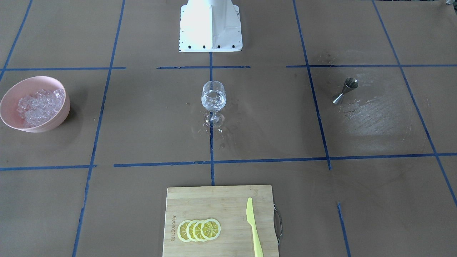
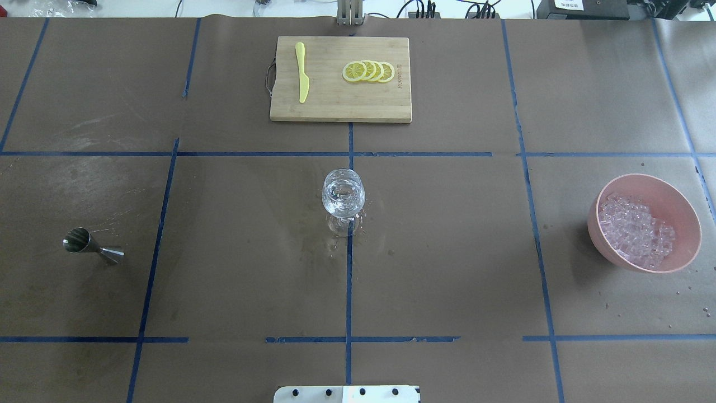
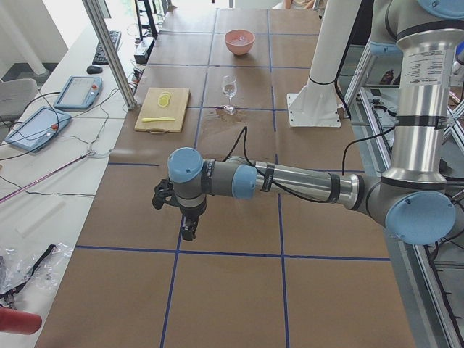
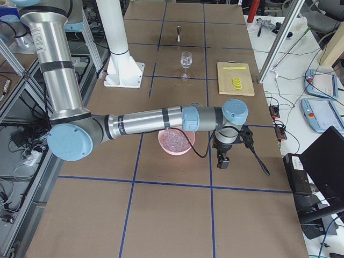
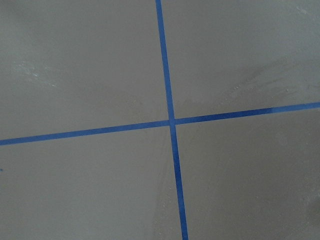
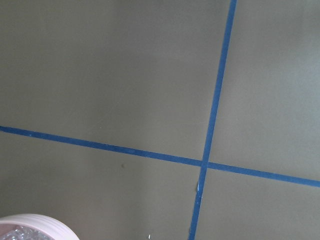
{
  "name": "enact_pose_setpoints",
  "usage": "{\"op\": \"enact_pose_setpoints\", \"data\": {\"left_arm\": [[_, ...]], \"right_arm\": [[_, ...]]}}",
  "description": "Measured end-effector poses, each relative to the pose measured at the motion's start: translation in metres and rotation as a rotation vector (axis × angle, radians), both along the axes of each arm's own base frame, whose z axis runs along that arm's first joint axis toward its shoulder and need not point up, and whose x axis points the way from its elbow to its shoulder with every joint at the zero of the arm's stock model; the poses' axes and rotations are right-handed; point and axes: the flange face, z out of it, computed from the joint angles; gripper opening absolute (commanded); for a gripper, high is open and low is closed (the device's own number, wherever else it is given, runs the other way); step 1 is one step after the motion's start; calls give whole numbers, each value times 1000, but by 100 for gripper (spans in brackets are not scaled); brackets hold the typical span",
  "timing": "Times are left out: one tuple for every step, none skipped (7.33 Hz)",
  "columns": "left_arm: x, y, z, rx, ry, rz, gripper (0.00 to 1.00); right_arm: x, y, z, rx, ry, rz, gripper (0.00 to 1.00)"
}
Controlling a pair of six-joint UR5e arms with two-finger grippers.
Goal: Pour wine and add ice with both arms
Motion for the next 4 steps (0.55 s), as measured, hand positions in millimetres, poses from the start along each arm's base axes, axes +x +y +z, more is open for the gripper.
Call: {"op": "enact_pose_setpoints", "data": {"left_arm": [[6,-5,-5,45,-1,11,100],[8,-11,-6,63,-3,15,100],[8,-12,-5,68,-4,15,100],[8,-13,-6,72,-4,16,100]], "right_arm": [[-19,0,-1,1,-7,-32,100],[-31,-2,-4,7,-12,-52,100],[-36,-4,-8,15,-16,-62,100],[-36,-5,-10,22,-15,-64,100]]}}
